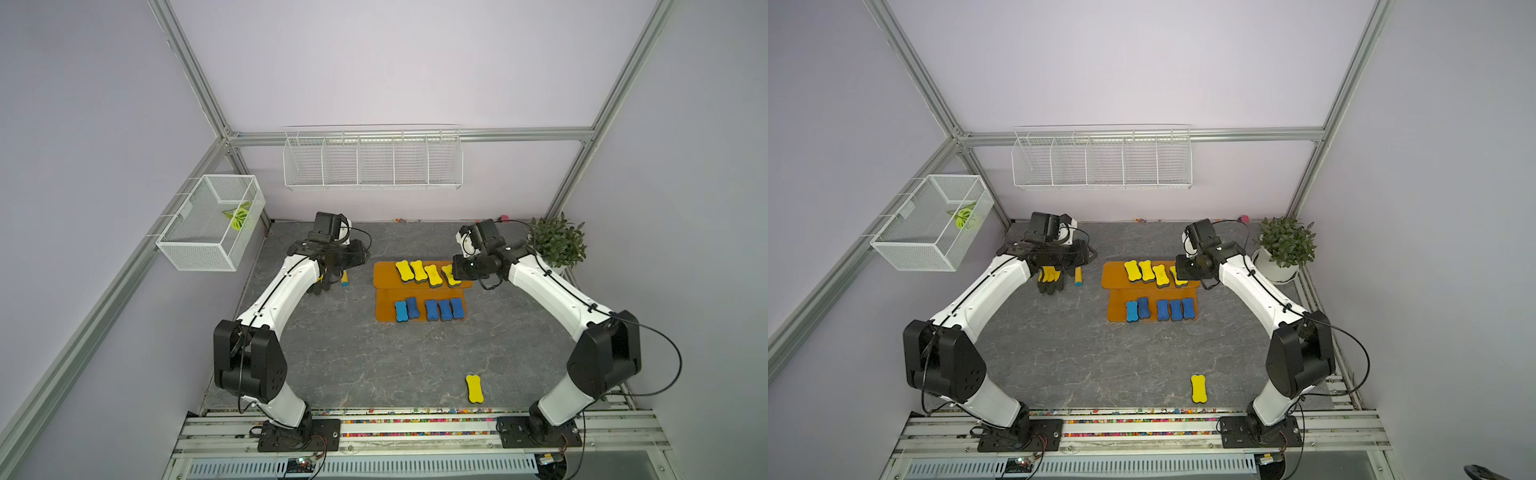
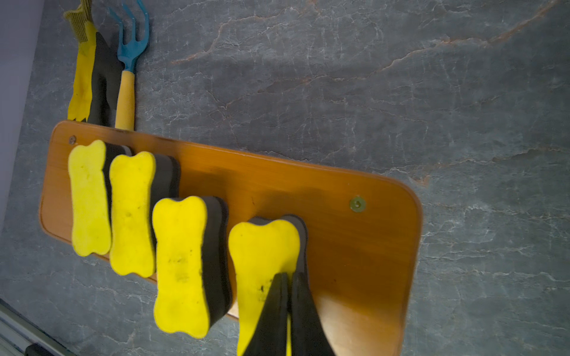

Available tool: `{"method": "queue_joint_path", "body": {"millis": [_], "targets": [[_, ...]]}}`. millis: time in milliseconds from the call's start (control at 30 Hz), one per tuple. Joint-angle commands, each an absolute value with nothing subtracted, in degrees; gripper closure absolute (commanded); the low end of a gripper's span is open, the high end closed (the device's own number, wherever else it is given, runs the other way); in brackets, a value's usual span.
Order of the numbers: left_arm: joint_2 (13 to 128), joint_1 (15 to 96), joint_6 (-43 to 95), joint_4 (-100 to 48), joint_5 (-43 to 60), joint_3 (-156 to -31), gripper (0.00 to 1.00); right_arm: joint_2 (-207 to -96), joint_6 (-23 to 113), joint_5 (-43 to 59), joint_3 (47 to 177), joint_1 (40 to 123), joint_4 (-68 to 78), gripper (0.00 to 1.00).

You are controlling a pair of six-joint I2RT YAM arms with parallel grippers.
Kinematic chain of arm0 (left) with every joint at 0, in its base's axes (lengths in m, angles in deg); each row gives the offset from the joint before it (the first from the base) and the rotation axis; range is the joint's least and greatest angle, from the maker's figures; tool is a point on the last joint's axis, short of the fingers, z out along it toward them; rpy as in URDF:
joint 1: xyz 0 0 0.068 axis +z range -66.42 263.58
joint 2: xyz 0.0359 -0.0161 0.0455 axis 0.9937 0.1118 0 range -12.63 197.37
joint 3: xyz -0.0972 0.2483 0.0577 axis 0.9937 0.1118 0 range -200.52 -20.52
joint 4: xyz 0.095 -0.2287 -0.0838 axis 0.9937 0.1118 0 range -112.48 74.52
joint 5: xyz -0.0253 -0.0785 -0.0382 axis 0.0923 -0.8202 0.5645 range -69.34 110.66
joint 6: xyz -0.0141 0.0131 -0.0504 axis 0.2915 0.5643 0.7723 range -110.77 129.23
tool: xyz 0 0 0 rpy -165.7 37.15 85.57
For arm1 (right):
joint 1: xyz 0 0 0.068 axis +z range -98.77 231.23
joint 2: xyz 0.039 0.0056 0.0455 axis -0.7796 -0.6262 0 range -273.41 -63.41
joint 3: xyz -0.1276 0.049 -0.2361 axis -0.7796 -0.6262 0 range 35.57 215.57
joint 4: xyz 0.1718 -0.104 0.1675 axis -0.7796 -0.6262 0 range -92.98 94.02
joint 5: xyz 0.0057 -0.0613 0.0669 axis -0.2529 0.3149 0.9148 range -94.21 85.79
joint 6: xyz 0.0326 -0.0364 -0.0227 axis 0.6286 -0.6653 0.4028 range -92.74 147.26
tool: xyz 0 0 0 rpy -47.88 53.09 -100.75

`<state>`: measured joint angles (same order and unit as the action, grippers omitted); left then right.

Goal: Remove the whiteboard erasers from the shelf
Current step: Pick up the whiteboard eraser from the shelf, then place the whiteboard eraser at the center of the board.

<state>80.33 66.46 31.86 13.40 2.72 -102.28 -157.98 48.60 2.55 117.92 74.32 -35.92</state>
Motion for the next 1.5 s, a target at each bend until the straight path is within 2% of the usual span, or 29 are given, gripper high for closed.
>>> {"method": "queue_joint_path", "body": {"millis": [0,633,967,1233,1467], "targets": [[78.78,66.79,31.47,12.90,3.05,-101.55,0.56,-158.07,48.98,2.61,115.05,73.37,-38.45,0.98],[77.11,66.79,32.04,12.20,2.24,-100.15,0.56,-150.46,53.51,3.26,113.14,71.92,-35.37,1.00],[75.86,66.72,32.10,11.81,1.76,-99.40,0.56,-144.71,58.62,5.02,107.25,72.04,-32.60,1.00],[75.08,66.20,32.21,11.71,0.88,-99.09,0.56,-136.19,63.60,-1.12,100.28,77.62,-34.20,1.00],[73.75,65.94,31.61,12.13,0.36,-97.73,0.56,-127.74,72.95,-7.85,92.00,87.92,-35.67,1.00]]}}
